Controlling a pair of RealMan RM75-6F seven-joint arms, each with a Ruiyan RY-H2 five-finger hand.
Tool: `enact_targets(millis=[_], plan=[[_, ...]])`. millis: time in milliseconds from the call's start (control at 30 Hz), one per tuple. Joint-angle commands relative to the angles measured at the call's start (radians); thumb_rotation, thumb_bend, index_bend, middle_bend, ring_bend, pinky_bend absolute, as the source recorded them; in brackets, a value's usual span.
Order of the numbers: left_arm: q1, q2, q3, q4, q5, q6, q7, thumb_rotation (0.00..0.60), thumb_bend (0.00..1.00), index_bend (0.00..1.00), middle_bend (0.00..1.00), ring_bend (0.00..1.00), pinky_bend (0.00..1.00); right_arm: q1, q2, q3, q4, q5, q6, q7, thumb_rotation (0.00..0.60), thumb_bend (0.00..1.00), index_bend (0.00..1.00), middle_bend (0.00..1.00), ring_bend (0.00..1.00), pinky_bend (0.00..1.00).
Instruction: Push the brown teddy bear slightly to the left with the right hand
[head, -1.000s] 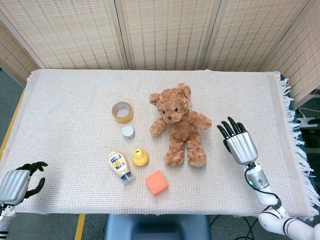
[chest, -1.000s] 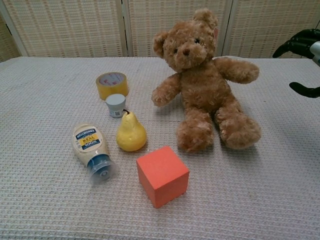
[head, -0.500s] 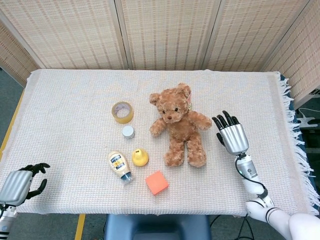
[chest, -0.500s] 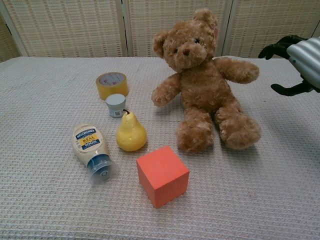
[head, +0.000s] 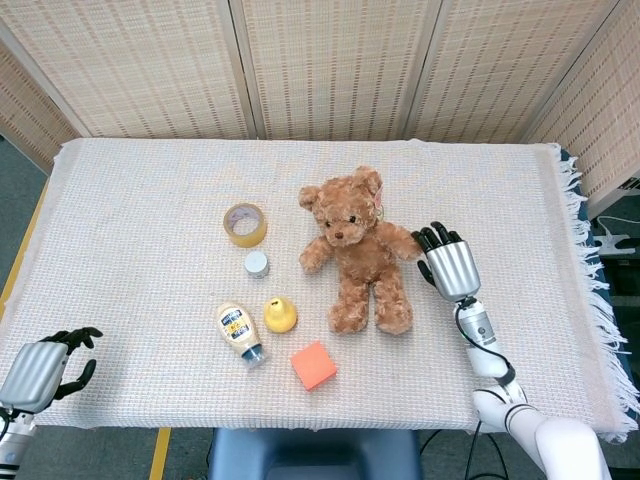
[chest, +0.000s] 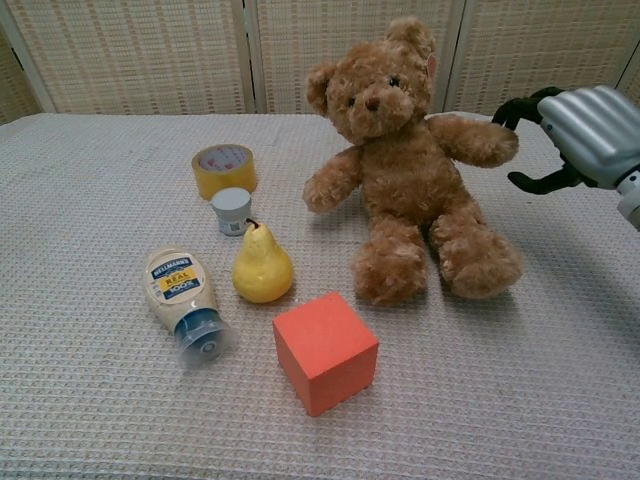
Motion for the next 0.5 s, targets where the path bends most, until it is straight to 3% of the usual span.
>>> enact_targets(millis=[33, 500], plan=[[0.000, 0.000, 0.000, 0.000, 0.002, 0.001, -0.001, 0.600, 0.44, 0.33, 0.43, 0.39, 0.53, 0.023, -0.029, 0.005, 0.045, 0.016, -0.009, 0.023, 0.600, 0.18, 0.33, 0.36, 0.25, 0.53], [-0.006, 0.006, 0.006, -0.004, 0.002, -0.013, 0.005, 0.600, 0.44, 0.33, 0.43, 0.39, 0.53, 0.063, -0.112, -0.009, 0.206, 0.034, 0.021, 0.092, 0.600, 0.18, 0.51, 0.50, 0.41, 0.70]])
